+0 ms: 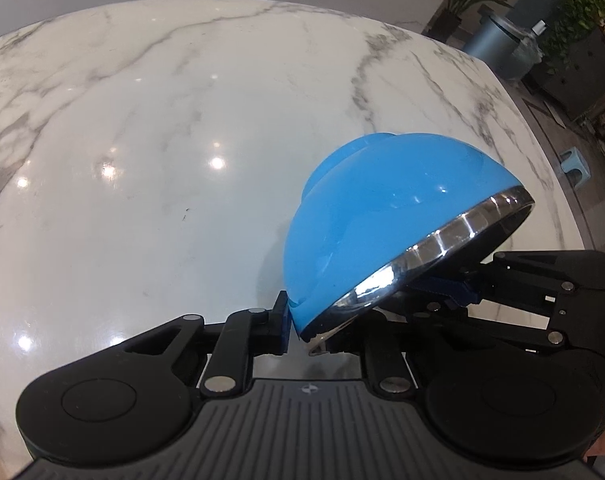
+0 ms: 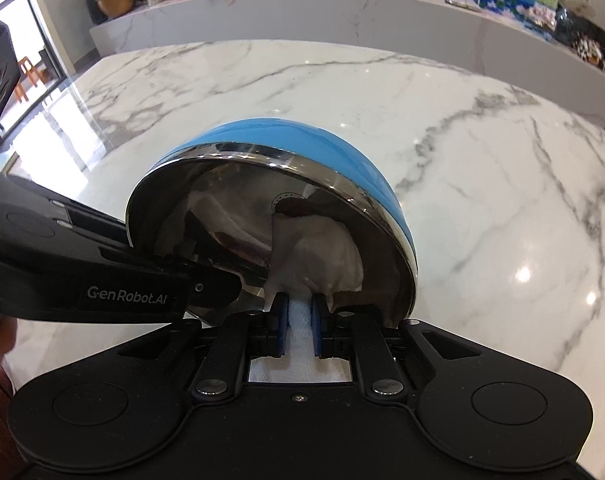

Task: Clean bowl
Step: 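Rub the cloth around the bowl's inner wall with the right gripper, then continue circling the cloth inside the bowl with the right gripper, then rotate the bowl with the left gripper while the right gripper wipes the bowl bottom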

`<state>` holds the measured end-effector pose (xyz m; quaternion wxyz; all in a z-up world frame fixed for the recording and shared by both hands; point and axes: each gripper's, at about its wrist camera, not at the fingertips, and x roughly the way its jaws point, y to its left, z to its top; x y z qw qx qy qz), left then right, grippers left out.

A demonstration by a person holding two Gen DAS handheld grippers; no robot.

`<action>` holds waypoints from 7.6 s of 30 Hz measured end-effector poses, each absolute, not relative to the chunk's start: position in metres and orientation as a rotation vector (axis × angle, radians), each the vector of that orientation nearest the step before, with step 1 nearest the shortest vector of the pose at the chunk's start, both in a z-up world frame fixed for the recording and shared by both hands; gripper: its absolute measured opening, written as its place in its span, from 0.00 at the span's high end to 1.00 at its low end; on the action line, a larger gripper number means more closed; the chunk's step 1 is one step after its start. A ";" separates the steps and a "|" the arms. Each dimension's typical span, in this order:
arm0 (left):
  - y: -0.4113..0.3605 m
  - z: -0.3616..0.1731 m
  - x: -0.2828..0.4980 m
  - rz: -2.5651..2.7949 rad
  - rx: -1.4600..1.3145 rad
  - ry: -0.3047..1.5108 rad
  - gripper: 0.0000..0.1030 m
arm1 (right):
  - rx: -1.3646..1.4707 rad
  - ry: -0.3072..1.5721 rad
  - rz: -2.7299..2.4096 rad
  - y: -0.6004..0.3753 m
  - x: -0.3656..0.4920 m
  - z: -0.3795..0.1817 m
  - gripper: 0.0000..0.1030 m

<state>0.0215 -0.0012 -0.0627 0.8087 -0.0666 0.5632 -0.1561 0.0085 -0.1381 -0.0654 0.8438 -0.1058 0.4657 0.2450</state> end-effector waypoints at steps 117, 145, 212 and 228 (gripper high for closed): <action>-0.007 -0.060 0.021 -0.323 -0.114 1.178 0.78 | -0.437 0.873 0.447 -0.136 -0.002 -0.066 0.89; -0.008 -0.064 0.023 -0.344 -0.121 1.205 0.81 | -0.507 0.824 0.428 -0.127 -0.013 -0.066 0.91; 0.011 -0.025 0.061 -0.285 -0.197 1.071 0.69 | -0.311 1.076 0.494 -0.117 0.067 -0.061 0.90; 0.036 -0.053 0.082 -0.289 -0.386 1.148 0.88 | -0.389 1.048 0.484 -0.104 0.078 -0.045 0.90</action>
